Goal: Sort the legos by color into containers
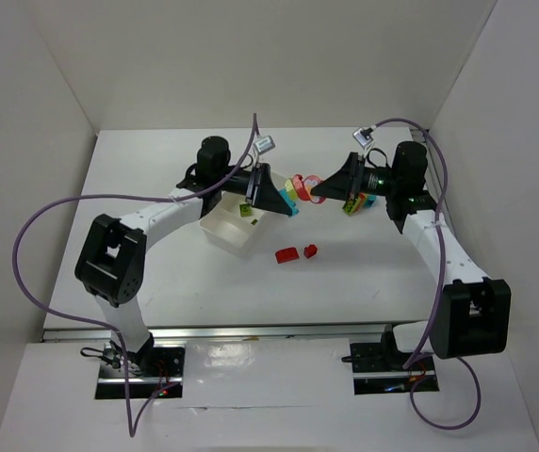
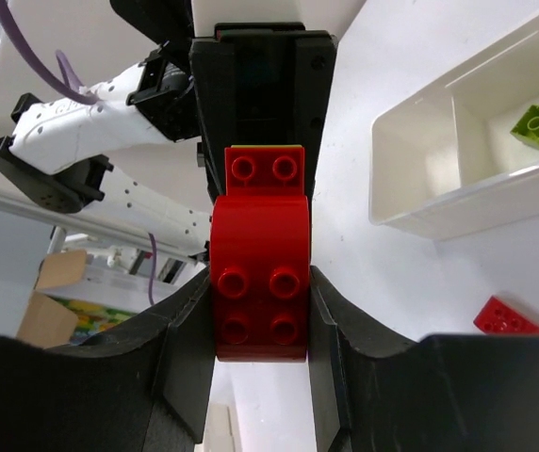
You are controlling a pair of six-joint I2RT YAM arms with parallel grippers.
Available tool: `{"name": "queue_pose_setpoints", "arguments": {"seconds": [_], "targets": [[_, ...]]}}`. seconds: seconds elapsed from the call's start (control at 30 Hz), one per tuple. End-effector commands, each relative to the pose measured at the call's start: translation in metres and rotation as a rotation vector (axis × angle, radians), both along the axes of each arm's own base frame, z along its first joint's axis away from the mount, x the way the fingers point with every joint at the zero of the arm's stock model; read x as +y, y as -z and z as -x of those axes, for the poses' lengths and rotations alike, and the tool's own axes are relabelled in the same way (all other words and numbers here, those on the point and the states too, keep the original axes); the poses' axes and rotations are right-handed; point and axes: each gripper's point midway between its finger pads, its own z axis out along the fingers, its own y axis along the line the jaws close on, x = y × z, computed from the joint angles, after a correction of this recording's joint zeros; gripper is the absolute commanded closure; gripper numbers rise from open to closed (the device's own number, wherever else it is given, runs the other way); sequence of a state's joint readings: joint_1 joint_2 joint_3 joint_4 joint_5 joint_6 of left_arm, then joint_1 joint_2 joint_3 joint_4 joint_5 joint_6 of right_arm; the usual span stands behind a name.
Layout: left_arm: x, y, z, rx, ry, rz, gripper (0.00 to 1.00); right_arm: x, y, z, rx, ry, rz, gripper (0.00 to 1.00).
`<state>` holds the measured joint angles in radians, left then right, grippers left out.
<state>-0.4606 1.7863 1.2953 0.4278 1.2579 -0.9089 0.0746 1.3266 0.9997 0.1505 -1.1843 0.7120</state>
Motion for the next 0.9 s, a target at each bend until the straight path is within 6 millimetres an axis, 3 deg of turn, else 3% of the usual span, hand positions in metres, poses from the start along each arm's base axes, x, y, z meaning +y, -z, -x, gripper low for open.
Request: {"name": "queue_pose_setpoints", "arguments": {"seconds": [0.0,0.07,0.1,0.27,0.47,0.6,0.67,0.77,0.8,0.87], "targets": [[-0.002,-0.01,0.006,-0.079,0.036,0.044,0.68,-0.002,-0.001,-0.004,-0.042,0.01,0.009,0.96],[-0.004,-0.008,0.003,-0.064,0.027,0.041,0.82,-0.005,-0.001,-0.005,-0.029,0.018,0.014,0.96],[-0.005,-0.004,0.001,-0.052,0.026,0.038,1.0,-0.01,0.002,-0.007,-0.037,0.031,0.023,0.96],[0.017,0.017,-0.032,0.006,-0.086,-0.035,1.0,-0.043,-0.007,-0.025,-0.052,0.18,0.038,0.96],[0.044,0.036,-0.054,0.052,-0.15,-0.145,1.0,-0.058,-0.006,-0.039,-0.067,0.296,0.07,0.97],[0.048,0.043,-0.083,0.078,-0.228,-0.209,1.0,-0.072,0.008,-0.053,-0.021,0.398,0.142,0.97],[0.06,0.051,-0.103,0.101,-0.321,-0.259,1.0,-0.075,0.015,-0.058,-0.025,0.418,0.198,0.97],[0.072,0.055,-0.113,0.114,-0.358,-0.276,1.0,-0.066,0.026,-0.064,-0.015,0.441,0.264,0.97],[0.073,0.056,-0.109,0.128,-0.357,-0.282,1.0,-0.063,0.026,-0.067,-0.009,0.45,0.29,0.97],[0.096,0.047,-0.112,0.106,-0.441,-0.302,1.0,-0.033,0.038,-0.064,-0.009,0.38,0.34,0.97]]}}
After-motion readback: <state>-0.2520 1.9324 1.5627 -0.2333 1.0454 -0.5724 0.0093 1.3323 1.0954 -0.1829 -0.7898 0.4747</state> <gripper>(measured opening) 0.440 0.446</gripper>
